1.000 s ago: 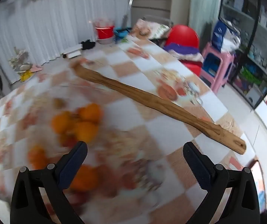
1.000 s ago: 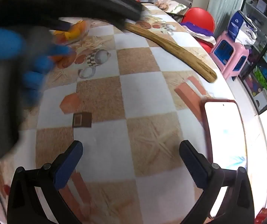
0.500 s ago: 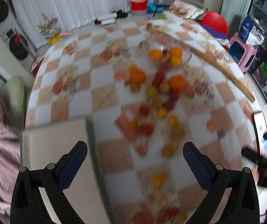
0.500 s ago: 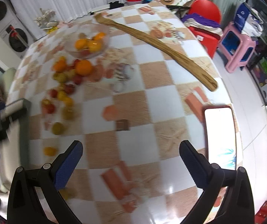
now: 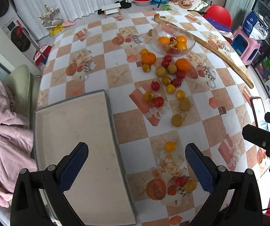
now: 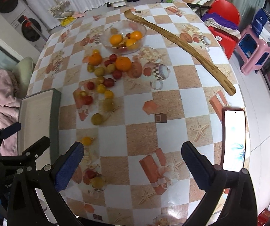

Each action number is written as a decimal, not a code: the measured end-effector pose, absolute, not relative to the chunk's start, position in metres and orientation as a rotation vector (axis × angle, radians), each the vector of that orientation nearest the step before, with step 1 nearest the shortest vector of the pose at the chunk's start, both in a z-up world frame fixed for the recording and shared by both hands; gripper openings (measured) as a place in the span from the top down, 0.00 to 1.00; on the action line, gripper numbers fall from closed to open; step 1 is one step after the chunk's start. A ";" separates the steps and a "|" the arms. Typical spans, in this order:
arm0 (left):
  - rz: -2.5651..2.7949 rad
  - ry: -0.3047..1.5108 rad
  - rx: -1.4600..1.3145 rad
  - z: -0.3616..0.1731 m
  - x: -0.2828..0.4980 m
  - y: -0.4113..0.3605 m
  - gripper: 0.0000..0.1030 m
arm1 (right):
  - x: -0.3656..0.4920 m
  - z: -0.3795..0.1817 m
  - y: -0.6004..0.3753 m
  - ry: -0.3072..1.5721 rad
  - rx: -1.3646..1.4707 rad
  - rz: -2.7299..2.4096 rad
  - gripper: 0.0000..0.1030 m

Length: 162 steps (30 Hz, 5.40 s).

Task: Organize fruits
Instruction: 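Move both tools over the table toward the scattered fruits, then grasp a yellow-green plum with the right tool while the left grasps a yellow cherry tomato, then carry both held fruits over the white tray with both tools, then open both tools to drop the fruits into the white tray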

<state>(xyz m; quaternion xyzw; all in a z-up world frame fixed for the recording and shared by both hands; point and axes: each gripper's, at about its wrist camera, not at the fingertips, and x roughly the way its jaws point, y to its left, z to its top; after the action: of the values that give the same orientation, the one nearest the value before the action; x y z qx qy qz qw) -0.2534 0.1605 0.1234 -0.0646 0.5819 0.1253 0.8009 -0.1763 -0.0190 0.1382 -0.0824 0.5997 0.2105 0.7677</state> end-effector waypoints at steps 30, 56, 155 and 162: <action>0.341 1.238 -0.229 0.087 -0.262 0.138 0.00 | -0.146 0.110 0.007 1.339 -0.250 0.559 0.00; 0.500 1.178 -0.225 0.012 -0.241 0.107 0.00 | -0.101 0.028 0.055 1.400 -0.287 0.759 0.19; 0.681 1.126 -0.442 0.032 -0.389 0.290 0.85 | -0.269 0.044 0.233 1.294 -0.551 1.079 0.73; 0.695 1.133 -0.394 0.031 -0.385 0.286 0.84 | -0.268 0.033 0.237 1.299 -0.598 1.057 0.72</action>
<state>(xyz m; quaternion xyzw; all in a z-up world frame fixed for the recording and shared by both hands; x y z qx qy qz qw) -0.3855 0.2862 0.0307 -0.1816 0.5223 0.3204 0.7692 -0.2679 0.2374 0.0331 -0.2613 0.5672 0.4617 0.6299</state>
